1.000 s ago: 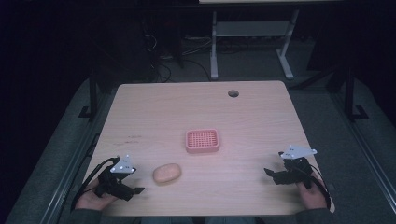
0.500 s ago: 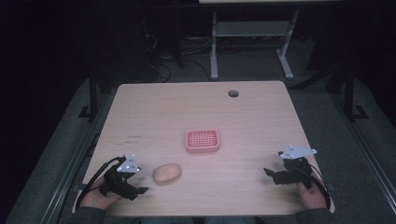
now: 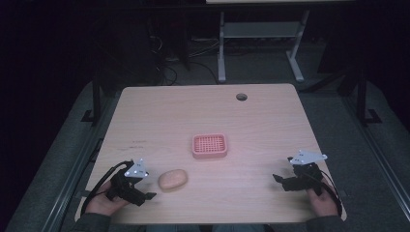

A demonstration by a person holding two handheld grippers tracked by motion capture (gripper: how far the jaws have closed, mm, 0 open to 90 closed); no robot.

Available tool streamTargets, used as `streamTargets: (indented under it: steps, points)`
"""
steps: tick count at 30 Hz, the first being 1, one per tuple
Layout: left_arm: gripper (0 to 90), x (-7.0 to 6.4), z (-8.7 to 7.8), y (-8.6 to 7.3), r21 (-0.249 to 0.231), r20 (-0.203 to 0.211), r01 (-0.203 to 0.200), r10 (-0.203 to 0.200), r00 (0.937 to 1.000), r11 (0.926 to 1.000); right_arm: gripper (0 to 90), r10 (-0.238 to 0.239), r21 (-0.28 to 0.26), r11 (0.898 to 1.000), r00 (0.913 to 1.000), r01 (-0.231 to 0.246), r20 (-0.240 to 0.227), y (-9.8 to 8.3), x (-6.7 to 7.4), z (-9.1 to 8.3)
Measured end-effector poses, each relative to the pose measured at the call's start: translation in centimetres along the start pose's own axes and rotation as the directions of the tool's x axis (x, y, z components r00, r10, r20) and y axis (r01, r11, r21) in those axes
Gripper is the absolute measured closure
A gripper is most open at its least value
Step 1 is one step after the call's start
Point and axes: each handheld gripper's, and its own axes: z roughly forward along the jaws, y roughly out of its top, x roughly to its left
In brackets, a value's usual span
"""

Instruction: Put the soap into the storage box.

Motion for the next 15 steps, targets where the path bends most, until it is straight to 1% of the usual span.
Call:
streamTargets:
  steps: [5,13,15]
  points:
    - [22.0,0.1,0.2,0.4,0.008,0.004,-0.006,0.006,1.0000,0.9999,14.1,-0.001,0.000,1.000,1.0000,0.001,0.000,0.0,0.0,0.0]
    - [21.8,0.3,0.4,1.1,0.009,0.011,-0.019,0.019,0.9998,0.9998,14.1,0.000,0.003,1.000,1.0000,0.000,-0.003,0.1,0.1,0.1]
    - [21.7,0.2,0.4,1.2,0.007,0.009,-0.017,0.017,0.9998,0.9998,14.1,0.001,0.003,1.000,1.0000,-0.001,-0.003,0.1,0.1,0.1]
